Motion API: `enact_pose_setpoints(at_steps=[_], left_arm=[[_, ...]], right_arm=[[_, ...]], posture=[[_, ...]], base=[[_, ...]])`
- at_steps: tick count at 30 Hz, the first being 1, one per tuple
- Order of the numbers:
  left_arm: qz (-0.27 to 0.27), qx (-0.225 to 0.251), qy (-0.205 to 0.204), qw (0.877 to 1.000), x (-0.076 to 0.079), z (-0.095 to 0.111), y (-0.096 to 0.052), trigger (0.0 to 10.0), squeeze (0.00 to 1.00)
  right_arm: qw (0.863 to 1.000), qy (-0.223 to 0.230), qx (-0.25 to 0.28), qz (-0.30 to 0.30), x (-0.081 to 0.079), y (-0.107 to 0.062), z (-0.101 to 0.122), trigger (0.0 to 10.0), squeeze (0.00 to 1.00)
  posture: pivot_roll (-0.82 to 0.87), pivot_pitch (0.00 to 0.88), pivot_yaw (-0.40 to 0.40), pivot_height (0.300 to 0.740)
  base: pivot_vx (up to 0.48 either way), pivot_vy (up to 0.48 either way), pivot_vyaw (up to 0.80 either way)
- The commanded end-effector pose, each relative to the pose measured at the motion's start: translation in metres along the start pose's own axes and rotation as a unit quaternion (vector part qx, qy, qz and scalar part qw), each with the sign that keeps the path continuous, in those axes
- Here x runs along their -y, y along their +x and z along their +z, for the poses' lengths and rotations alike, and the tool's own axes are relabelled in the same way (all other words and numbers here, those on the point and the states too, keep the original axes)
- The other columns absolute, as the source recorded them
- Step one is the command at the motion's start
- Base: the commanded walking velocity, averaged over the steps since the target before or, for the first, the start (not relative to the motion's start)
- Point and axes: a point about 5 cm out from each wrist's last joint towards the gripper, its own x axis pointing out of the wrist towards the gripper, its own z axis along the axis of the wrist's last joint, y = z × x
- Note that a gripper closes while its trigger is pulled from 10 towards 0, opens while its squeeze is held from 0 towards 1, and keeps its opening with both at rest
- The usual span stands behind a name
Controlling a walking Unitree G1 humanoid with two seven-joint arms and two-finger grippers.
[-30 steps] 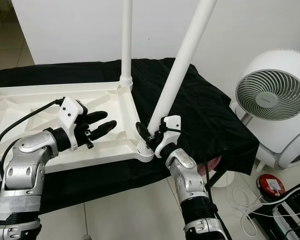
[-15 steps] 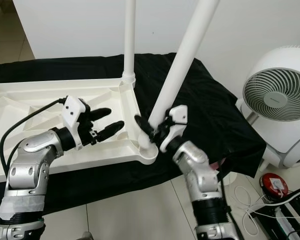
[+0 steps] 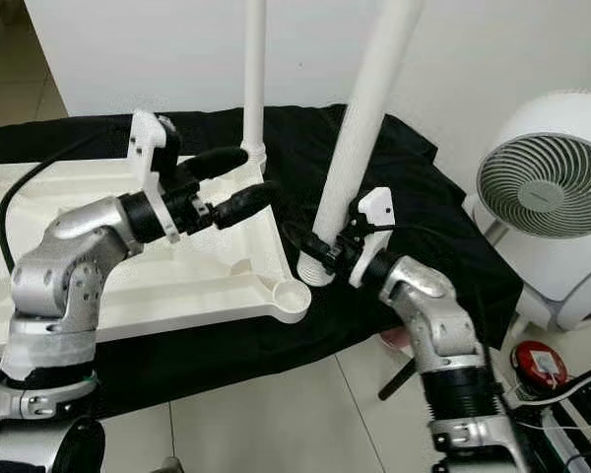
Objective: Building children table
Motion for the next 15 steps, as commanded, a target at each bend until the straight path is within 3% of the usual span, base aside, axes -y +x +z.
enact_pose_setpoints(at_steps=[1, 15], left_arm=[[-0.088, 0.006, 0.003, 0.996, 0.013, 0.007, 0.005, 10.0, 0.0], [-0.092, -0.004, 0.01, 0.996, 0.013, 0.014, 0.034, 10.0, 0.0]], right_arm=[[1.0, -0.009, -0.007, 0.007, 0.001, 0.001, 0.002, 10.0, 0.0], [0.995, -0.061, -0.079, 0.006, 0.012, 0.013, -0.002, 10.0, 0.0]], posture=[[-0.01, 0.0, -0.072, 0.74], [-0.01, 0.0, -0.067, 0.74]], base=[[0.0, 0.0, 0.0], [0.0, 0.0, 0.0]])
